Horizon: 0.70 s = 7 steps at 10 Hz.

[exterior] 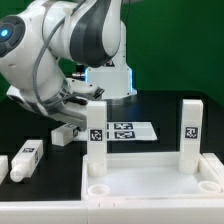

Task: Assemble desk

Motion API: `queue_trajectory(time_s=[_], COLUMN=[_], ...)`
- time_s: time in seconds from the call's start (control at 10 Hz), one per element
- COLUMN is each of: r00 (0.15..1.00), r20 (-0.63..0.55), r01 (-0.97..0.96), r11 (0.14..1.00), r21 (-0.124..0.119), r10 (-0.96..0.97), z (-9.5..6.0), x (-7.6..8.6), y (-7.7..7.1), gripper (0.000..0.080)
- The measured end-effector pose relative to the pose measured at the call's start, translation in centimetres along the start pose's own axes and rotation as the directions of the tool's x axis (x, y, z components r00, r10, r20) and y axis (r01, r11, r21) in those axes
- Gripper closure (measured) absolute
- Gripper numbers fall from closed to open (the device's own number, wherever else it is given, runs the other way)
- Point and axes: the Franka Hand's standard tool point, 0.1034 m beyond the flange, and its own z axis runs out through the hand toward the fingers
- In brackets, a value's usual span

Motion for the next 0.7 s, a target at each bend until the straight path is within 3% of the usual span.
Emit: queue_trajectory(time_s=[0.1,0.2,0.3,0.5,0.6,0.7], r00=[0.999,0.988,0.978,0.939,0.900,0.904], r20=[0.048,0.151,0.207,0.343,0.436,0.427], r01=[0.013,0.014,0.026,0.010,-0.005,-0.006], r11=[1.000,0.999,0.998,0.997,0.998,0.998], r21=[0.024,0.048,0.055,0.072,0.070,0.061], r10=[-0.014,-0.021,-0.037,-0.034,-0.026,-0.021], z=[-1.3,-2.5,-2.9,-3.1,-2.7,-3.0], x=[-0.1,0.1,0.8,-0.1,0.0,1.0], y=[0.4,1.0,1.4,1.9,2.2,1.8], gripper=[0.0229,0.0164,0.0154,0.0151,0.0151,0.0151])
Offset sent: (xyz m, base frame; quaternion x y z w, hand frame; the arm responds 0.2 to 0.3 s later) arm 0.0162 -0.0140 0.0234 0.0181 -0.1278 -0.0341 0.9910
